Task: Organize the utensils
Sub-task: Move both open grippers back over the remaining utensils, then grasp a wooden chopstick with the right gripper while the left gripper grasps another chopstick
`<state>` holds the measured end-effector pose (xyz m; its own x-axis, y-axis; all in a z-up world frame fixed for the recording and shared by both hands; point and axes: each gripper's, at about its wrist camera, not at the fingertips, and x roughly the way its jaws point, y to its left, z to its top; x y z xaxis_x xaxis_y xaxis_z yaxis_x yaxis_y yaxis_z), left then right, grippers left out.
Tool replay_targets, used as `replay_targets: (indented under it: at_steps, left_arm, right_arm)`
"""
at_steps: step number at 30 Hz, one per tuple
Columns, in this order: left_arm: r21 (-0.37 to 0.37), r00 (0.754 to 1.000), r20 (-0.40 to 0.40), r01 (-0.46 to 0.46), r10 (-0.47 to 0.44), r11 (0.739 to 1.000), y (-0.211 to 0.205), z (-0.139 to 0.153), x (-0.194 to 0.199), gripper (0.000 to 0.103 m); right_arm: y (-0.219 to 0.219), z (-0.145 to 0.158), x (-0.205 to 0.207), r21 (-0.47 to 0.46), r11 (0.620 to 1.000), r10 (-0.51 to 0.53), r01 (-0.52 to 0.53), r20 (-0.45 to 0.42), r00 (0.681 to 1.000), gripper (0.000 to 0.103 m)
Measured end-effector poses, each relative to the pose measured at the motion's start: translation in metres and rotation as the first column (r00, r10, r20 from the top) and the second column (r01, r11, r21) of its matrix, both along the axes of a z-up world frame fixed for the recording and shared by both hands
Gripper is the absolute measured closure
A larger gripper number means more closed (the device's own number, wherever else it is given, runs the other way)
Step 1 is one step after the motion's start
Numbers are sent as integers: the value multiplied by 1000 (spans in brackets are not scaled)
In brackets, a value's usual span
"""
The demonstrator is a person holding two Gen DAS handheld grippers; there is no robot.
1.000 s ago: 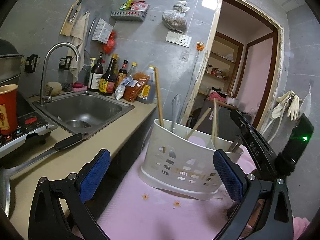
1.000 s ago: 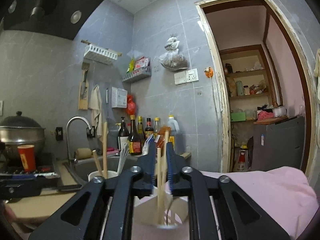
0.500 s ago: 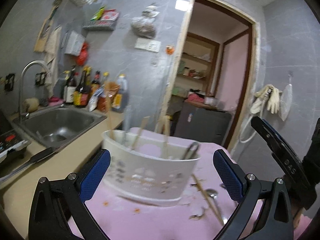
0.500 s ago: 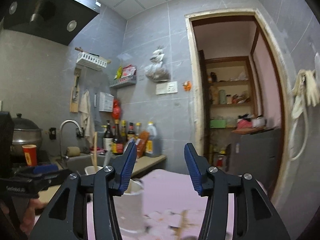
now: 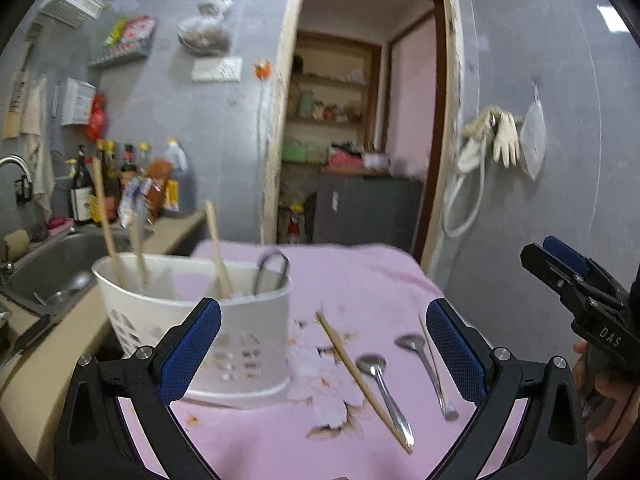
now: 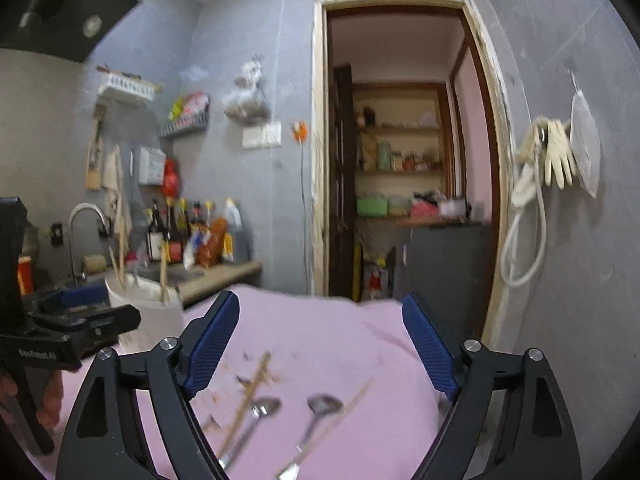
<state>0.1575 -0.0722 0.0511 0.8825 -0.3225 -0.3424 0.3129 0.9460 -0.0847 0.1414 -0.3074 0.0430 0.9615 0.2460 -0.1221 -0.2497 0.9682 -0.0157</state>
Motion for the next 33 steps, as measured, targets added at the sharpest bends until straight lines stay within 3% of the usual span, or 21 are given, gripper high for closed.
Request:
replay_targets:
  at_steps: [7, 12, 20, 23, 26, 28, 31, 33]
  left_arm:
    - [68, 987, -153, 64, -53, 996, -24, -27, 17, 2]
    - [96, 968, -246, 81, -55, 992, -36, -46, 31, 2]
    - [112, 925, -376, 112, -62, 987, -45, -62, 57, 3]
    - [98, 911, -406, 122, -72, 988, -44, -65, 65, 6]
    - [98, 895, -440, 138, -81, 986, -47, -70, 76, 26]
    - [103, 877, -474, 145, -80, 984, -50, -75, 84, 47]
    - [88, 847, -526, 149, -81, 985, -53, -85, 98, 61]
    - [71, 836, -543, 141, -81, 987, -53, -89, 105, 65]
  right_arm:
    - [-16, -34, 31, -22, 1000, -6, 1, -206, 979, 17]
    - [-19, -54, 55, -61, 997, -60, 41, -344, 937, 17]
    - [-21, -71, 83, -80, 996, -72, 39, -463, 883, 18]
    - [-20, -75, 92, -86, 996, -70, 32, -489, 869, 24]
    - [-21, -79, 104, -70, 997, -59, 26, -532, 845, 34]
    - [-24, -83, 111, -39, 999, -45, 28, -565, 824, 43]
    - [-24, -90, 123, -10, 1000, -28, 28, -618, 786, 57]
    - [-23, -93, 128, 0, 1000, -21, 28, -639, 769, 60]
